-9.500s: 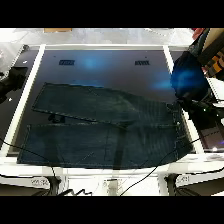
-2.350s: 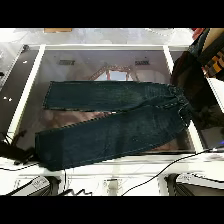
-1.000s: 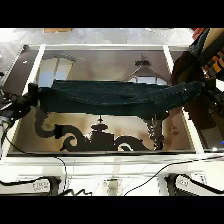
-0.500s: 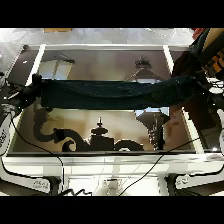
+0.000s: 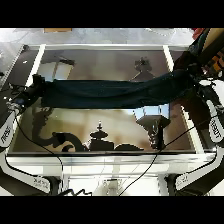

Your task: Fold the clothes and pants, and hang the long-sleeved shirts on hangers.

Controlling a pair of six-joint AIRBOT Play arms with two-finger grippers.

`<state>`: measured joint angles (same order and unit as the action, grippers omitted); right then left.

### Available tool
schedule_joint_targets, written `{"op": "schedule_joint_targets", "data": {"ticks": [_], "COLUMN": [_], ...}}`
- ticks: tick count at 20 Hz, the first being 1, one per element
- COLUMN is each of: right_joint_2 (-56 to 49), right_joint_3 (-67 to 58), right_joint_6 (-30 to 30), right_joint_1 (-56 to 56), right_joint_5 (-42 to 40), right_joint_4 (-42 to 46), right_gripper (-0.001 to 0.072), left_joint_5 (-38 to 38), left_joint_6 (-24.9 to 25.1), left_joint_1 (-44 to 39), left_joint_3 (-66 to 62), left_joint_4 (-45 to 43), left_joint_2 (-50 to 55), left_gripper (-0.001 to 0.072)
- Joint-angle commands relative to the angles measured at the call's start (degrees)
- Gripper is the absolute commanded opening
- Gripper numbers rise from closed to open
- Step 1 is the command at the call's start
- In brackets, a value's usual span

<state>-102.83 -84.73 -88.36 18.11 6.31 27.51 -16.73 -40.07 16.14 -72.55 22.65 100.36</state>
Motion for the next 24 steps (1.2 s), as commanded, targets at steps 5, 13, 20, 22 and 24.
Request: {"op": "schedule_joint_targets", "data": {"ticks": [5,13,20,22,24], "right_joint_2": [3.4,8.4,8.4,8.4,8.4], "right_joint_3": [-1.4,-1.4,-1.4,-1.4,-1.4], "right_joint_6": [14.6,19.1,19.1,19.1,19.1], "right_joint_1": [1.8,9.2,11.2,11.2,11.2], "right_joint_5": [5.3,22.8,32.0,32.7,33.3], "right_joint_4": [16.2,21.0,25.3,25.3,25.3], "right_gripper": [0.0453,0.0452,0.0452,0.0453,0.0453], "left_joint_5": [-14.9,-32.3,-52.6,-53.5,-51.2], "left_joint_6": [23.8,-8.8,-35.1,-37.3,-38.5], "left_joint_1": [4.8,14.1,15.1,16.0,16.6], "left_joint_3": [-7.6,-7.5,-6.6,-4.7,-1.6], "left_joint_4": [0.9,-41.1,-80.1,-83.6,-83.1], "left_joint_2": [-3.2,-9.0,-9.0,-9.0,-9.0], "left_gripper": [0.0421,0.0452,0.0709,0.0706,0.0706]}}
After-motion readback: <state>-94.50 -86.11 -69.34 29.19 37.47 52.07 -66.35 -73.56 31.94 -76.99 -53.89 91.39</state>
